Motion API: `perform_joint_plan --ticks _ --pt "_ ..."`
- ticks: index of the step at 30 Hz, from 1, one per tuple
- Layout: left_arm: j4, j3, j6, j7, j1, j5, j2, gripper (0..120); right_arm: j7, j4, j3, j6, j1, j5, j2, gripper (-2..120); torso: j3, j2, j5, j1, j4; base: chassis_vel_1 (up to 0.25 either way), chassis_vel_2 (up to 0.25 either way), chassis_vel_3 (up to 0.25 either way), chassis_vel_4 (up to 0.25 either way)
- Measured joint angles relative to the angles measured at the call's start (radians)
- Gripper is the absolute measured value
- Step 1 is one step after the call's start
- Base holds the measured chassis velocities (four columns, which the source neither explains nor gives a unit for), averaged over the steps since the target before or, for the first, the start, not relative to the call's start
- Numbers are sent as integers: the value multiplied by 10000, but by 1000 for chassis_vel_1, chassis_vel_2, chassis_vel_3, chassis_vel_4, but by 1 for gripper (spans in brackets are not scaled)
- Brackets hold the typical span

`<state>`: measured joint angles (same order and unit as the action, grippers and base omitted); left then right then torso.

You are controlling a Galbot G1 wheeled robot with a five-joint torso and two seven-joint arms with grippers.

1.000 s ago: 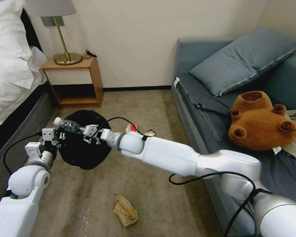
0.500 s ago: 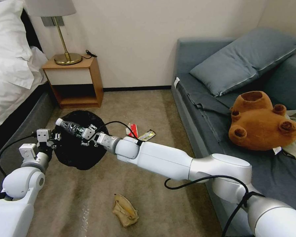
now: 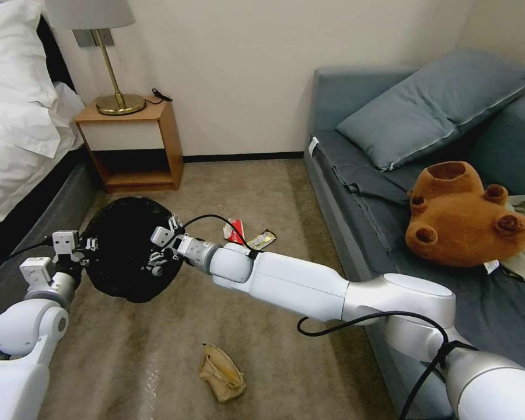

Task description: Pick up the trash bin, then pick up the garbage on the floor and place it into the trash bin.

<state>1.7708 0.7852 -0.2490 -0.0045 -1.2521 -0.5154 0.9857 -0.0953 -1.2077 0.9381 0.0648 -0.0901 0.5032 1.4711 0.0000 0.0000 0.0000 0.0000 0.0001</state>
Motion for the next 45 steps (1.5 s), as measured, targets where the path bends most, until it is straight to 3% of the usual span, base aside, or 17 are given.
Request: perform_joint_plan --ticks 3,9,18,27,30,45 --pt "-204 221 155 67 -100 -70 -161 5 29 -886 180 647 99 361 -687 100 -1 0 0 0 -2 0 0 0 0" --pt "-487 499 307 157 -291 -163 -287 5 247 -1087 92 662 -184 149 -1129 100 0 0 2 0 -2 0 0 0 0" --pt "-865 916 436 292 -506 -302 -425 5 990 -737 -295 28 -1253 -1146 -1637 100 0 0 1 0 -3 0 0 0 0" --pt "-1304 1479 603 699 -689 -523 -678 5 1812 -401 -1153 -488 -3647 -2953 -2018 100 0 0 2 -1 -4 0 0 0 0" --pt "-1417 1602 636 754 -810 -522 -744 5 2241 -440 -1274 -547 -3898 -3207 -2257 100 0 0 0 -1 -2 0 0 0 0" --pt "-1332 1649 647 823 -851 -336 -506 5 3826 -306 -2081 -1091 -4681 -4276 -2857 100 0 1 1 -1 -1 0 0 0 0"
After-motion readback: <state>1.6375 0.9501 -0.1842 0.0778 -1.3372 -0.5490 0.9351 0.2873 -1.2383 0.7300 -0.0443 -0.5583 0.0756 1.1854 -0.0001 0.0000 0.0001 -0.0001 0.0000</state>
